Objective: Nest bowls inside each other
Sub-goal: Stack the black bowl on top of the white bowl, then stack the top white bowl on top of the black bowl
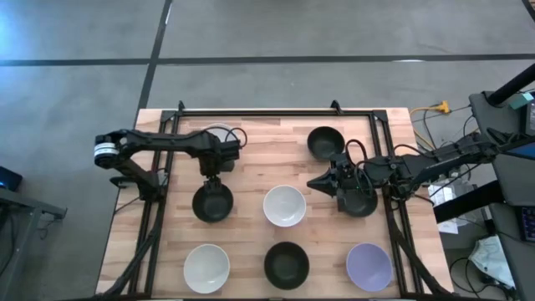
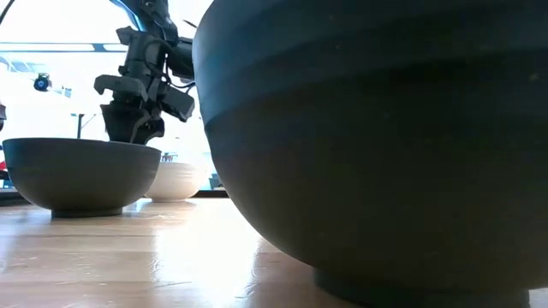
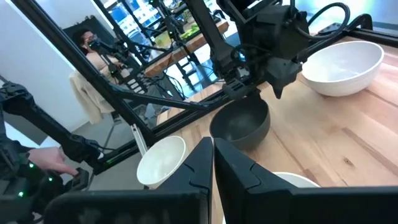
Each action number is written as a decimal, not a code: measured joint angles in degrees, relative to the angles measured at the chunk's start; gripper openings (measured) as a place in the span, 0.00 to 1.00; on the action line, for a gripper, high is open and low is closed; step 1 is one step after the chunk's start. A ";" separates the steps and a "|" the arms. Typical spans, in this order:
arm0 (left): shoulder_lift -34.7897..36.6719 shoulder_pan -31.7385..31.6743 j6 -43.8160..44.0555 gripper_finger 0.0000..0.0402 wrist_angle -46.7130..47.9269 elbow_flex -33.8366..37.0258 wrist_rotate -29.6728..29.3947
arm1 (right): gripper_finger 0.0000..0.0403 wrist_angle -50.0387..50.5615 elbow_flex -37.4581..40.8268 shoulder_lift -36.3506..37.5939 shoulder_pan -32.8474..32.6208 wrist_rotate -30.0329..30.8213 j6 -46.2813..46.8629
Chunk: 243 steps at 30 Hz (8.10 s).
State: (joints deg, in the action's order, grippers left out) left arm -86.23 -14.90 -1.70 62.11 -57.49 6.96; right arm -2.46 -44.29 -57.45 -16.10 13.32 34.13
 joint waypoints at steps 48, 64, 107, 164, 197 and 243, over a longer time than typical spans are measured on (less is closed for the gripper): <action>6.11 2.50 13.44 0.02 13.46 -25.82 0.71 | 0.02 0.05 -0.02 0.02 0.00 0.33 -0.80; -12.44 12.72 22.46 0.02 13.99 -52.94 3.47 | 0.02 24.88 -2.05 13.15 -0.30 -3.45 -7.61; -45.88 11.47 29.87 0.00 22.87 -77.23 2.17 | 0.02 56.68 -15.45 16.92 -0.50 -1.94 -16.55; -42.85 11.50 24.86 0.26 16.70 -73.70 1.38 | 0.02 55.78 -15.41 16.85 -0.50 -3.04 -14.58; -31.48 11.10 16.59 0.02 25.58 -65.33 -20.17 | 0.02 51.67 -14.25 16.76 -0.49 -2.99 -13.09; -0.91 -15.63 -4.69 0.49 -0.02 -8.09 -6.81 | 0.02 20.46 -18.93 -6.90 0.74 2.56 -6.81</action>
State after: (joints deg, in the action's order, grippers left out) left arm -87.13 -30.52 -6.40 62.09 -65.58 0.15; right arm 18.00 -63.23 -64.35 -15.35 15.88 27.32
